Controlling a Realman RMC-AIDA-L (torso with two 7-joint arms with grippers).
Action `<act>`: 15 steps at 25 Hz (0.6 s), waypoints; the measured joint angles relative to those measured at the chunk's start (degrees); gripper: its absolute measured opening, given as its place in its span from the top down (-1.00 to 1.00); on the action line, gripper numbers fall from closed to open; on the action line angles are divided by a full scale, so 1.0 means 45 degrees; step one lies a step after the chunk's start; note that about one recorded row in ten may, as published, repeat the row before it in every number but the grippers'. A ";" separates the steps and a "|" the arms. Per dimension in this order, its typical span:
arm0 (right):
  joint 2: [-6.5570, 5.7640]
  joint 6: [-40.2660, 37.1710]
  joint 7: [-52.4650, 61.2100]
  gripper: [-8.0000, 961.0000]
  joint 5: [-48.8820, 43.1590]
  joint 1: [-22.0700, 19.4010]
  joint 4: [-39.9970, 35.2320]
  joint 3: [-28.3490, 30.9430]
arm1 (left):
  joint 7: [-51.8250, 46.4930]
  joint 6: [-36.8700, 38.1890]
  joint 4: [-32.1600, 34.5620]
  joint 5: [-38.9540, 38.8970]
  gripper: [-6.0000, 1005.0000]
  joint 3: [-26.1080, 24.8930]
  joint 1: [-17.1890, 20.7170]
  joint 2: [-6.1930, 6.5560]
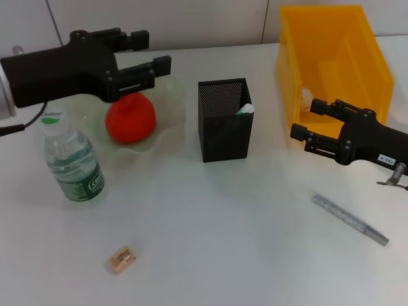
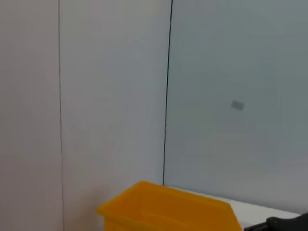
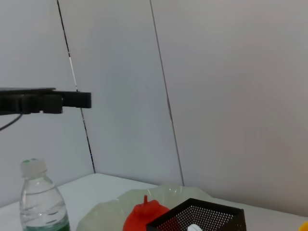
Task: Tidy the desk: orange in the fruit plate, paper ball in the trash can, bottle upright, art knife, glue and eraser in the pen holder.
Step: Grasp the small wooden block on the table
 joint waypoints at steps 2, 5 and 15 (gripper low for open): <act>0.0005 0.0043 0.0000 -0.60 0.0000 0.0014 0.0007 -0.0001 | -0.0255 0.0098 0.0871 0.0771 -0.20 0.0097 0.0226 -0.0019; 0.0021 0.0119 -0.0004 -0.60 0.0000 0.0042 0.0022 0.0001 | -0.1568 0.0531 0.2248 0.2780 -0.20 0.0184 0.0264 -0.0052; 0.0022 0.0264 -0.0004 -0.60 0.0000 0.0086 0.0030 0.0001 | -0.4439 0.2985 0.5222 0.5761 -0.20 0.0045 -0.0169 -0.0060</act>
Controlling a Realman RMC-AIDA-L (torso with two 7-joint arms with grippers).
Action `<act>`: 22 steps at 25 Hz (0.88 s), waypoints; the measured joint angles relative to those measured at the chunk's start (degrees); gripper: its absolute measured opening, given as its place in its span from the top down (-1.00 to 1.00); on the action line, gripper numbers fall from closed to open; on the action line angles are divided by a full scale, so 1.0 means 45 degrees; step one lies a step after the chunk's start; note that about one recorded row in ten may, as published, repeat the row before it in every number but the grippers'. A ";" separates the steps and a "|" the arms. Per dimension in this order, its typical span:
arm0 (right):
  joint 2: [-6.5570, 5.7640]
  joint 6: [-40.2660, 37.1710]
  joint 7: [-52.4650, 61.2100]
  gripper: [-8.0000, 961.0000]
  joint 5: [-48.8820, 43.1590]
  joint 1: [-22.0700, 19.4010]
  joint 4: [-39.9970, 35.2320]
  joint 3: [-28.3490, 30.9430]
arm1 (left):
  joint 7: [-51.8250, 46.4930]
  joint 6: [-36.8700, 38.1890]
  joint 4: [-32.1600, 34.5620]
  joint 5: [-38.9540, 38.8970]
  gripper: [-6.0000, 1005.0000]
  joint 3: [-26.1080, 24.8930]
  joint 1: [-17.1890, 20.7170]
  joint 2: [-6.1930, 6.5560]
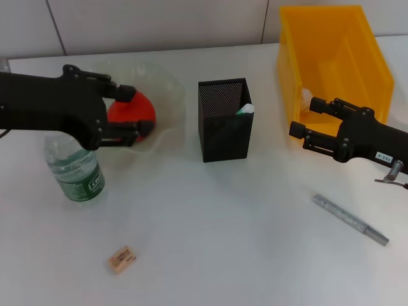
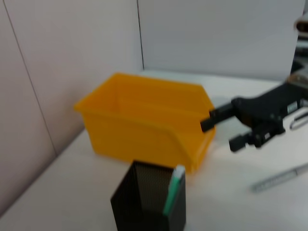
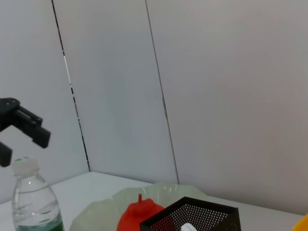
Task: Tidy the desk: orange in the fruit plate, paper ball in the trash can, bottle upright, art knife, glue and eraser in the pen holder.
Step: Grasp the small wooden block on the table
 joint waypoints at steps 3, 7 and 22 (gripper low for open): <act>0.0000 0.0060 0.0000 -0.60 0.0000 0.0006 -0.0001 0.0000 | 0.0000 0.0000 0.0000 0.0000 -0.20 0.0000 0.0000 0.0000; 0.0000 0.0182 -0.0005 -0.60 0.0000 0.0057 0.0007 0.0000 | -0.2019 0.2610 0.1904 0.2000 -0.20 0.0001 -0.0764 -0.0002; 0.0000 -0.0128 -0.0309 -0.60 -0.0038 0.0053 0.0035 -0.0159 | -0.4234 0.4120 0.2231 0.5322 -0.20 0.2968 -0.1546 -0.0092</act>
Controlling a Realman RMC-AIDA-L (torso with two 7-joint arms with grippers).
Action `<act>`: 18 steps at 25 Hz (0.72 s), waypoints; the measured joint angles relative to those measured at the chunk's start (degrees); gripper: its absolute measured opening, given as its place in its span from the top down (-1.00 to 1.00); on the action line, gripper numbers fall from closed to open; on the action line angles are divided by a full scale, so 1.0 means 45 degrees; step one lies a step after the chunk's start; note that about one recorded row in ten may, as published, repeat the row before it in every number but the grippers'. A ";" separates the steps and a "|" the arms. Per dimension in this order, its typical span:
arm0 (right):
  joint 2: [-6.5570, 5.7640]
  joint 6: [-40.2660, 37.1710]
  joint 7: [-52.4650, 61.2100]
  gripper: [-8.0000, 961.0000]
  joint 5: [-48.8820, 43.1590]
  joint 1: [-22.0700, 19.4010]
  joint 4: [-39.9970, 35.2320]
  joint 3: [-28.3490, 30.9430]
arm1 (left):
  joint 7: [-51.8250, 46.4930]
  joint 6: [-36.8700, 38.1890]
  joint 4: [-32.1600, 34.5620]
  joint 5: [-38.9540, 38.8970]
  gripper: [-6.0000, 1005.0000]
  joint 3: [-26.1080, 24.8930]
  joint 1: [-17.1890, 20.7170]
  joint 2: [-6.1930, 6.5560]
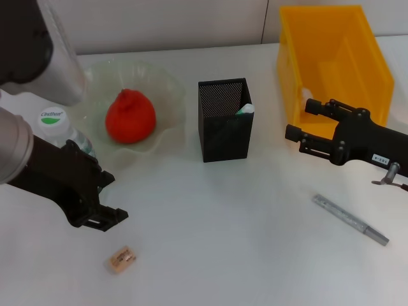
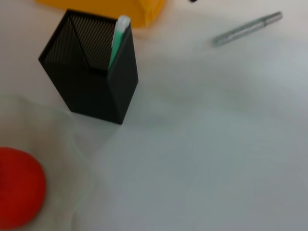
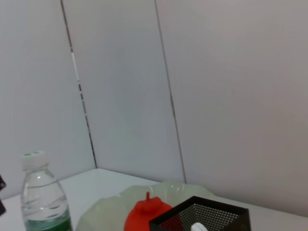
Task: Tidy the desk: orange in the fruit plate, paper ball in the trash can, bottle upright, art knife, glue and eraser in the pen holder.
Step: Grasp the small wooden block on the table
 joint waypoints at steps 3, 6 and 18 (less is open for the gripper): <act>-0.0006 -0.0240 -0.0226 -0.60 -0.0052 0.0009 -0.0031 -0.0100 | -0.0054 -0.0218 -0.0162 0.0123 -0.20 0.0200 0.0028 -0.0016; -0.0034 -0.0438 -0.0245 -0.60 -0.0069 0.0026 -0.0117 -0.0510 | -0.0146 -0.0561 -0.0335 0.0188 -0.20 0.0345 0.0166 -0.0038; -0.0044 -0.0384 -0.0188 -0.60 -0.0100 0.0116 -0.0665 -0.2937 | -0.1074 -0.0829 -0.0634 0.0700 -0.20 0.1226 0.0371 -0.0052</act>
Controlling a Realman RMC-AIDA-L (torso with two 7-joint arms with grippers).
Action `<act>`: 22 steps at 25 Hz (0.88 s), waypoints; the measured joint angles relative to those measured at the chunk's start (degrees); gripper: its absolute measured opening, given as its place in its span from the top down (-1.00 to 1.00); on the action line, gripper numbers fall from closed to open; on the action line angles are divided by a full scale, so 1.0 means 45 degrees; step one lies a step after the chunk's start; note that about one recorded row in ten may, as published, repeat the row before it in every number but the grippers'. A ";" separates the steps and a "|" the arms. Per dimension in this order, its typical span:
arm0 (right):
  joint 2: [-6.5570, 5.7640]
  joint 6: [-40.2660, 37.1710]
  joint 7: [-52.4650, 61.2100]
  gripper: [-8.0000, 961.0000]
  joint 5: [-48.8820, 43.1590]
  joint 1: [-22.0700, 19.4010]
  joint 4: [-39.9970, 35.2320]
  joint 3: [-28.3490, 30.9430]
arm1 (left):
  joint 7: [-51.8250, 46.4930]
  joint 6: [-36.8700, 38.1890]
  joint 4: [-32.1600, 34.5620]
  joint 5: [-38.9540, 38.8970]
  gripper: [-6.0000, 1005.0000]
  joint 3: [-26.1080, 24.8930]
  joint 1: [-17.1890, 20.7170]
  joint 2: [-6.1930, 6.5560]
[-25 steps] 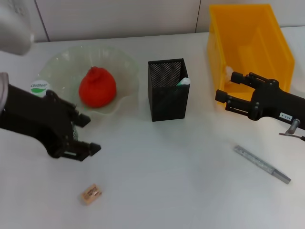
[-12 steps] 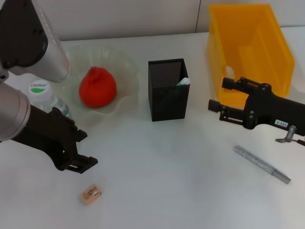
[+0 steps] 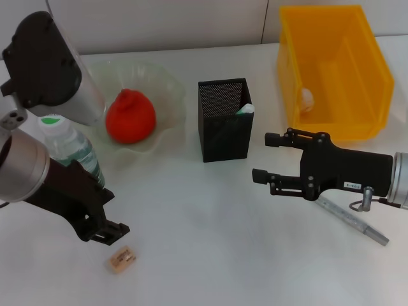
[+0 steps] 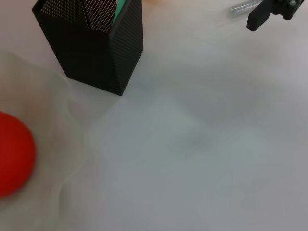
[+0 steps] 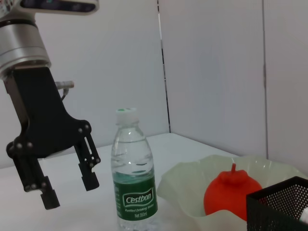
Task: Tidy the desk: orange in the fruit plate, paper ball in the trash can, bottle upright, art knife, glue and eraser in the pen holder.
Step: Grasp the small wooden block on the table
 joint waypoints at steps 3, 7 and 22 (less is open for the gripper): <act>-0.0002 0.0003 -0.0001 -0.60 -0.0006 0.0044 -0.0012 -0.0014 | -0.0254 -0.0376 0.0000 0.0313 -0.20 0.0452 0.0099 0.0014; -0.0018 0.0013 -0.0002 -0.60 -0.0017 0.0096 -0.0016 -0.0020 | -0.0429 -0.0947 -0.0111 0.0875 -0.19 0.1058 0.0319 0.0011; 0.0011 0.0456 -0.0090 -0.60 -0.0019 0.0287 0.0103 -0.0052 | -0.1392 -0.1475 -0.0965 0.1594 -0.20 0.2796 0.0594 0.0007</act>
